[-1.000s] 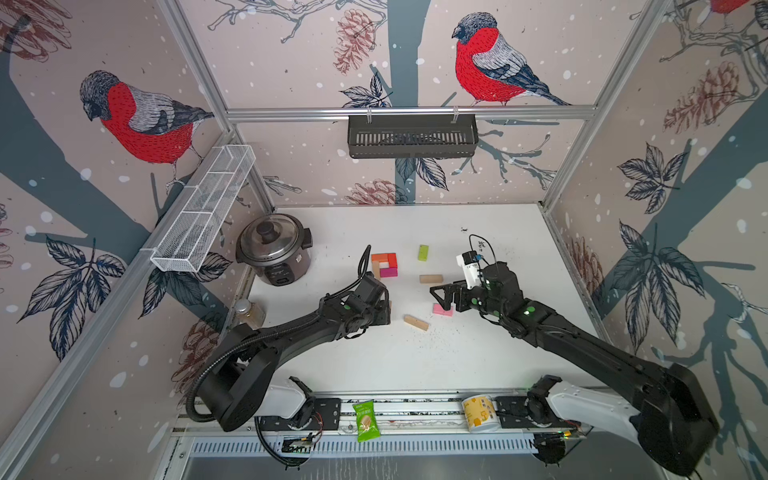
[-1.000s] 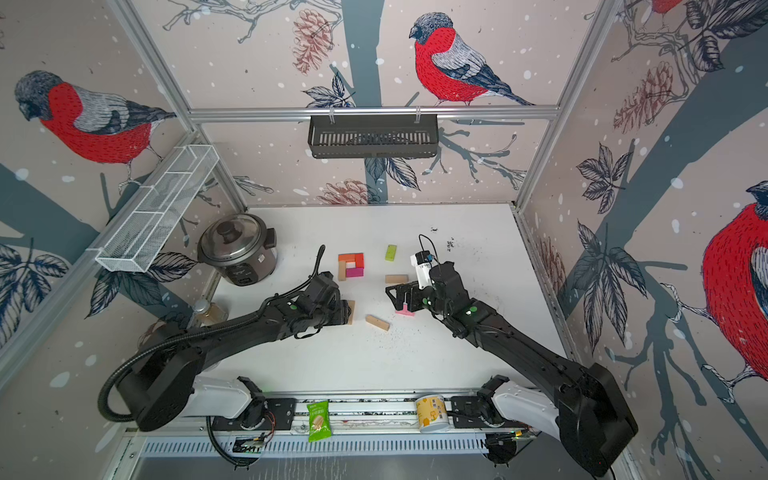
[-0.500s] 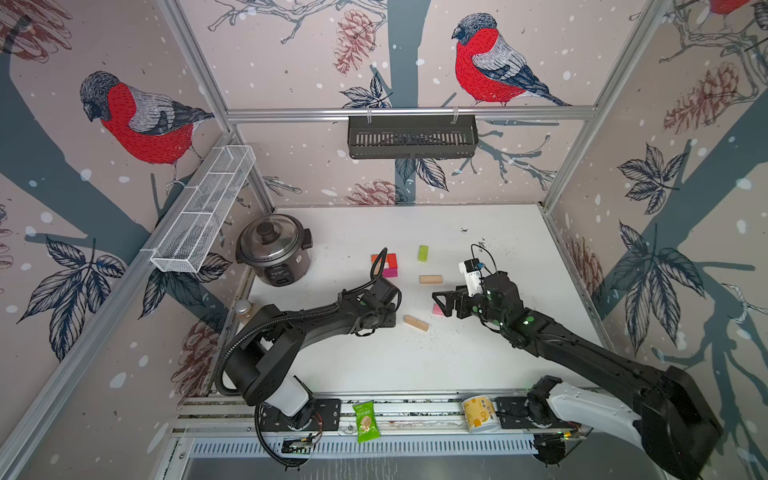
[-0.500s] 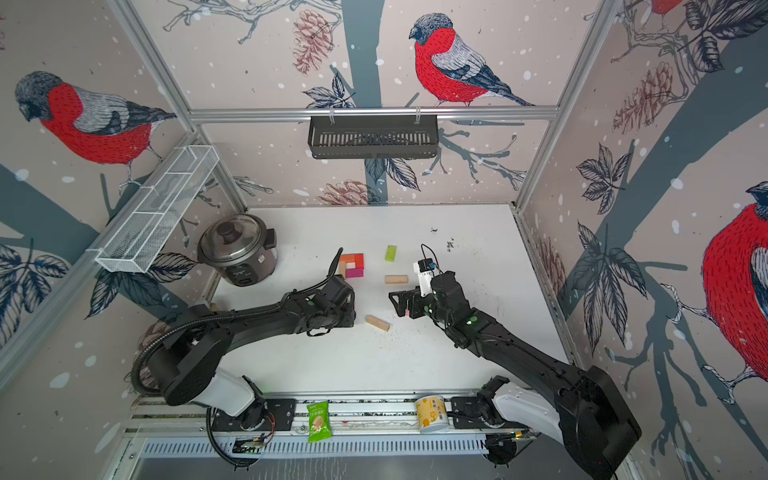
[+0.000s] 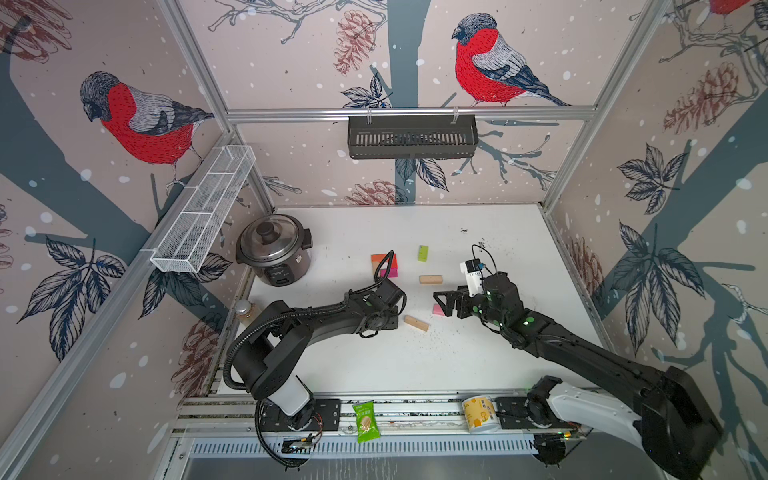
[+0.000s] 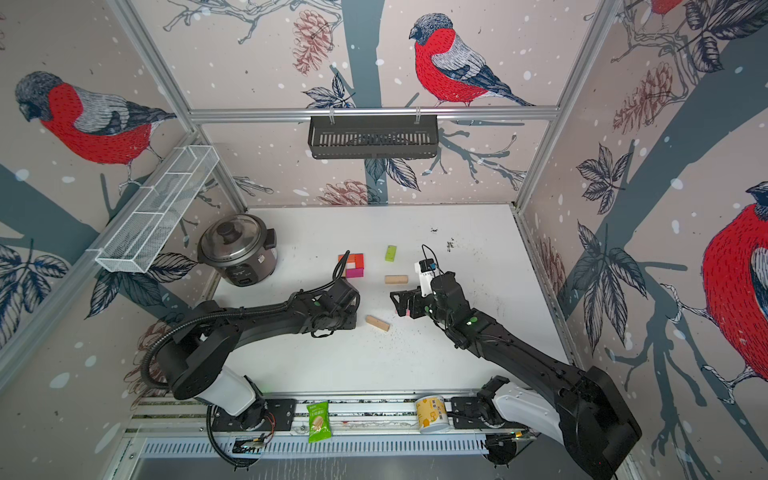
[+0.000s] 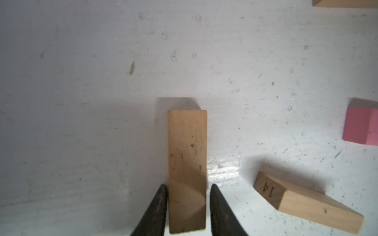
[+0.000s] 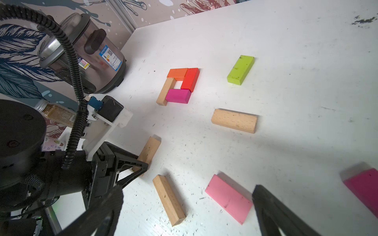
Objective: Assemble the letter p with building blocks
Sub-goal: Pick up the building block from the center of the board, then assemble the building block at the center of the board.
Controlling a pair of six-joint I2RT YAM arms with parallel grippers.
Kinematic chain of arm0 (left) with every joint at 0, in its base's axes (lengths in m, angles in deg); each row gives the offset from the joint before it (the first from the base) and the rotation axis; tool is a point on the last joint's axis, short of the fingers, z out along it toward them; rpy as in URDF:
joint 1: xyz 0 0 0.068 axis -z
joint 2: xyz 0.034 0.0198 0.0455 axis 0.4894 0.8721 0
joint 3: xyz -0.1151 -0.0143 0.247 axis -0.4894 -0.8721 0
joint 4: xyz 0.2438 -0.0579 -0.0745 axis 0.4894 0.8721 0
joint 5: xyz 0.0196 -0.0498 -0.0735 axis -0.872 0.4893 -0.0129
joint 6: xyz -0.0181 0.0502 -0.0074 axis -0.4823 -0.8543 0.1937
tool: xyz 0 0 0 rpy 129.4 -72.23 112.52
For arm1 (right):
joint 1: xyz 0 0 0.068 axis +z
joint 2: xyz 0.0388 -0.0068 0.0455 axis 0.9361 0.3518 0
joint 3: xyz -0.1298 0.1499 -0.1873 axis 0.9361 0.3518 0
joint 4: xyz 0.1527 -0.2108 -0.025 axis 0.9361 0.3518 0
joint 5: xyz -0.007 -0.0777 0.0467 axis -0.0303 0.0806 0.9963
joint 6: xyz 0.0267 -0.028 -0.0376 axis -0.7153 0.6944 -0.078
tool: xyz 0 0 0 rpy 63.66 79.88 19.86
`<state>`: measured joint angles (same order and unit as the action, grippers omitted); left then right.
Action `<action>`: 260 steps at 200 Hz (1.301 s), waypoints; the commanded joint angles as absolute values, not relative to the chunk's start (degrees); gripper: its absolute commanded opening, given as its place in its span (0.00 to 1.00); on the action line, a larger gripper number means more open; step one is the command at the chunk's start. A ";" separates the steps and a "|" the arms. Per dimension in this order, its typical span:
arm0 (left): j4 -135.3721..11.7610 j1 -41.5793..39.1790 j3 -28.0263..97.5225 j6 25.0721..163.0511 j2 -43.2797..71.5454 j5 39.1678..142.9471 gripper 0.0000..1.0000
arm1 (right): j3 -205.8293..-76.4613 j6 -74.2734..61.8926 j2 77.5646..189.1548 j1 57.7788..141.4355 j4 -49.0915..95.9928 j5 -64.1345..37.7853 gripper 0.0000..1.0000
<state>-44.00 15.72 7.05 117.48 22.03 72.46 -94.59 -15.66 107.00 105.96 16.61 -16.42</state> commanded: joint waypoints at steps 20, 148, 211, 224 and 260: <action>-40.79 16.14 8.39 120.72 22.68 69.74 0.30 | -94.49 -15.89 107.20 105.97 15.00 -17.26 1.00; -32.31 9.60 16.82 122.19 21.31 70.18 0.28 | -94.36 -15.89 109.22 105.97 13.99 -17.58 1.00; -32.54 4.60 18.51 118.09 26.17 73.09 0.27 | -91.82 -15.41 106.57 107.17 8.63 -12.87 1.00; -32.83 3.95 18.47 117.72 27.21 73.94 0.27 | -91.64 -15.13 106.43 107.85 8.00 -13.09 1.00; -32.40 3.50 21.73 116.70 30.08 74.55 0.26 | -92.02 -14.38 107.19 109.26 8.30 -15.16 1.00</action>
<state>-33.18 3.80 20.25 118.25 28.87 73.97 -91.64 -15.53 106.71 108.56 10.34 -13.86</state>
